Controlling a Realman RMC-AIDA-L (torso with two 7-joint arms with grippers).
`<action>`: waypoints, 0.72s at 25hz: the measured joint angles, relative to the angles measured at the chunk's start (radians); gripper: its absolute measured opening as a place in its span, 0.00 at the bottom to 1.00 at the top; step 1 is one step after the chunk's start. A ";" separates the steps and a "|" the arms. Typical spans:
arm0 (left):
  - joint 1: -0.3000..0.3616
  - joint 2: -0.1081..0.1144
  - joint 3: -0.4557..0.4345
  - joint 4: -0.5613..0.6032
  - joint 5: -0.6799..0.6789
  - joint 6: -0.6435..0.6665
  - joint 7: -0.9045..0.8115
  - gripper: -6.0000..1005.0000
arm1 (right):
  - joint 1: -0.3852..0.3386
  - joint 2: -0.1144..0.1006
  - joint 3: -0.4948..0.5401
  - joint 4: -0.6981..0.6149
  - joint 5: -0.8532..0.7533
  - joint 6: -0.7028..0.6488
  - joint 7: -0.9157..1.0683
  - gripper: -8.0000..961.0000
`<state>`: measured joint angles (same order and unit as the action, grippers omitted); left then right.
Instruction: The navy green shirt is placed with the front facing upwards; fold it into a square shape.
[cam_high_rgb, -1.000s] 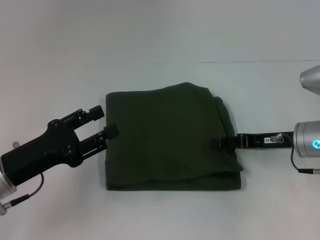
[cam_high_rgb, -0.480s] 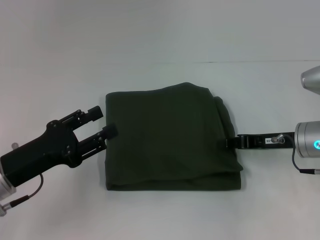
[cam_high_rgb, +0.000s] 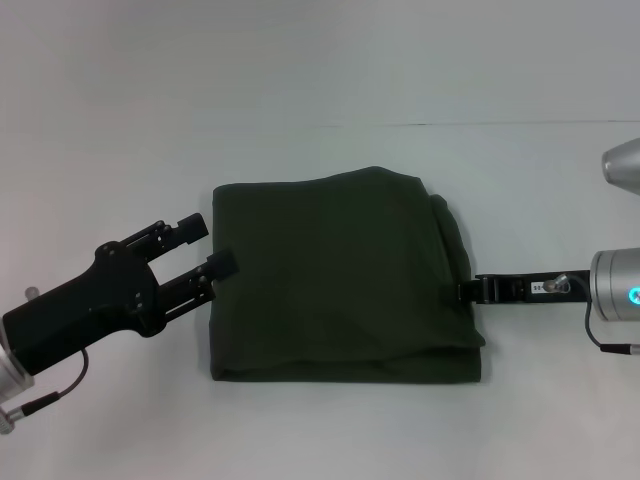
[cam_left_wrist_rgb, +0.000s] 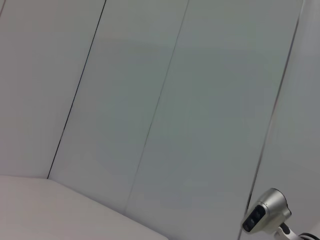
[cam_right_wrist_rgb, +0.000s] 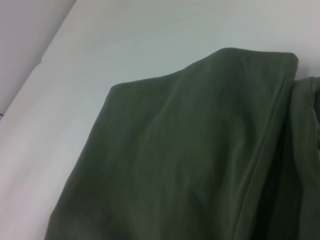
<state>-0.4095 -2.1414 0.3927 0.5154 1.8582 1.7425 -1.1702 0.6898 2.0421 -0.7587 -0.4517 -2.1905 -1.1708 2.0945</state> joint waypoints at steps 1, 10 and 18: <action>0.000 0.000 0.000 0.000 0.000 0.000 0.000 0.69 | -0.002 0.000 0.002 -0.001 0.002 -0.002 -0.003 0.07; -0.001 -0.002 0.000 0.000 -0.004 0.000 0.000 0.69 | -0.040 -0.018 0.009 -0.016 0.103 -0.127 -0.082 0.07; -0.008 -0.003 -0.003 -0.002 -0.005 0.005 -0.002 0.69 | -0.080 -0.024 0.011 -0.096 0.147 -0.215 -0.079 0.07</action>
<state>-0.4179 -2.1442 0.3892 0.5139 1.8534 1.7478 -1.1722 0.6100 2.0176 -0.7476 -0.5482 -2.0434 -1.3858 2.0158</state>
